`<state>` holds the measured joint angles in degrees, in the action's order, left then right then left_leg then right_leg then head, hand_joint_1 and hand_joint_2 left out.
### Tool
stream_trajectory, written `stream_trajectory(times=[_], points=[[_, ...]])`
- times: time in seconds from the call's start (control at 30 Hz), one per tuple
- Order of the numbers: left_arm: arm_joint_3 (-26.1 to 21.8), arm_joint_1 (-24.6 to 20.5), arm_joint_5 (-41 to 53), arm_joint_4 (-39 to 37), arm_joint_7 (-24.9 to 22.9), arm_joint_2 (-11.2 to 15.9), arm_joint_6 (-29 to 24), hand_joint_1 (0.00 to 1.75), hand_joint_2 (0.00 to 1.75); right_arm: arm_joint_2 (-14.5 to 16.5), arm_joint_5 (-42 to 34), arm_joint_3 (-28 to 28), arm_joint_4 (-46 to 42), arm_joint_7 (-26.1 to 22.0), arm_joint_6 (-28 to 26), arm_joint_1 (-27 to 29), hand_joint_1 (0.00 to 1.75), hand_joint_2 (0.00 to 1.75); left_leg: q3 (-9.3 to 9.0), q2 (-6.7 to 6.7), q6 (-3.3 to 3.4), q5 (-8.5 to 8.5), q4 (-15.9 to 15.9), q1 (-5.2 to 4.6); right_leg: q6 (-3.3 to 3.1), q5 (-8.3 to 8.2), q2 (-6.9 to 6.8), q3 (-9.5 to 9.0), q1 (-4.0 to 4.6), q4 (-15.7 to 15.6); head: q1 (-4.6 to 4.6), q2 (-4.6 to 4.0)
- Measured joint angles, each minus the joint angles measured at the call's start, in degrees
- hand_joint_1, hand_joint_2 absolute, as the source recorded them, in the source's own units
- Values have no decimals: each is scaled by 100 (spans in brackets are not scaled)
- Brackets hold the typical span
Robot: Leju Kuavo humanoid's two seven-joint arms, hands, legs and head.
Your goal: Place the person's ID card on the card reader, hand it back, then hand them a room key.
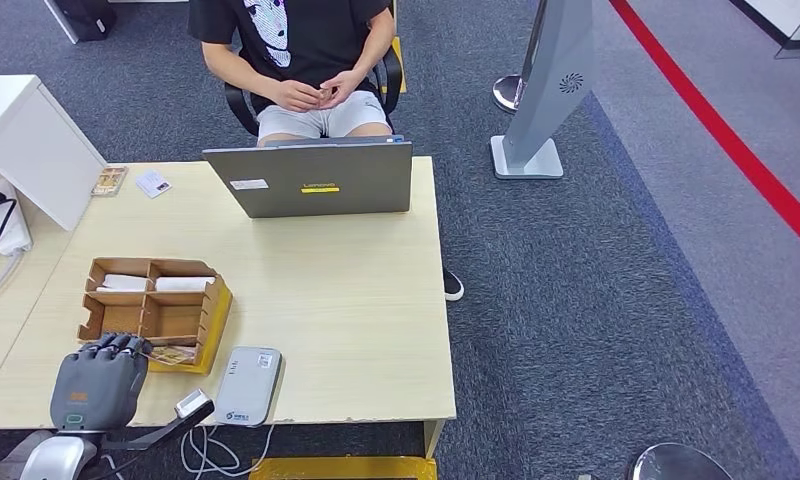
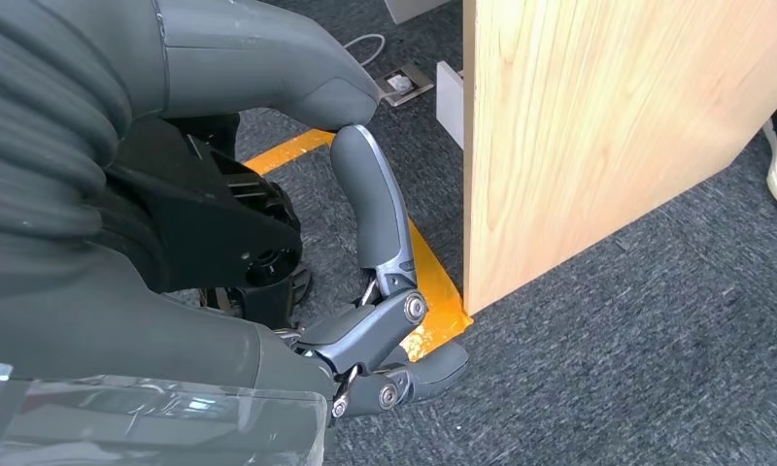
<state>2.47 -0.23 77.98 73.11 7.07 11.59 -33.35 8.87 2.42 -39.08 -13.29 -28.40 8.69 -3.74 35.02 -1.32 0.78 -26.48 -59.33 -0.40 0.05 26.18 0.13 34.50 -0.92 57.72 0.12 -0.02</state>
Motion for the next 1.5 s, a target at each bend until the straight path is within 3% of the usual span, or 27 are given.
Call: stream_trajectory(times=[0.9, 1.1, 1.5], points=[[-3, -4, 2, -25, 32, -42, 85, 175, 175, 0, 30, -32, 0, -3, -3, -2, 0, 175, 0, 0, 0, 0, 0, 0, 0, 0, 0, 0, 0, 0, -1, 0], [0, -6, -244, 465, 183, -63, 73, 175, 175, 1, 86, -127, 0, -5, -1, -5, 0, 175, 0, 0, 0, 0, 0, 0, 0, 0, 0, 0, 0, 0, 0, 0], [0, -5, -256, 562, 191, -77, 71, 175, 175, 2, 87, -139, 0, -7, -1, -5, 0, 175, -1, 0, 0, 0, 0, 0, 0, 0, 0, 0, 0, 0, 0, 0]])
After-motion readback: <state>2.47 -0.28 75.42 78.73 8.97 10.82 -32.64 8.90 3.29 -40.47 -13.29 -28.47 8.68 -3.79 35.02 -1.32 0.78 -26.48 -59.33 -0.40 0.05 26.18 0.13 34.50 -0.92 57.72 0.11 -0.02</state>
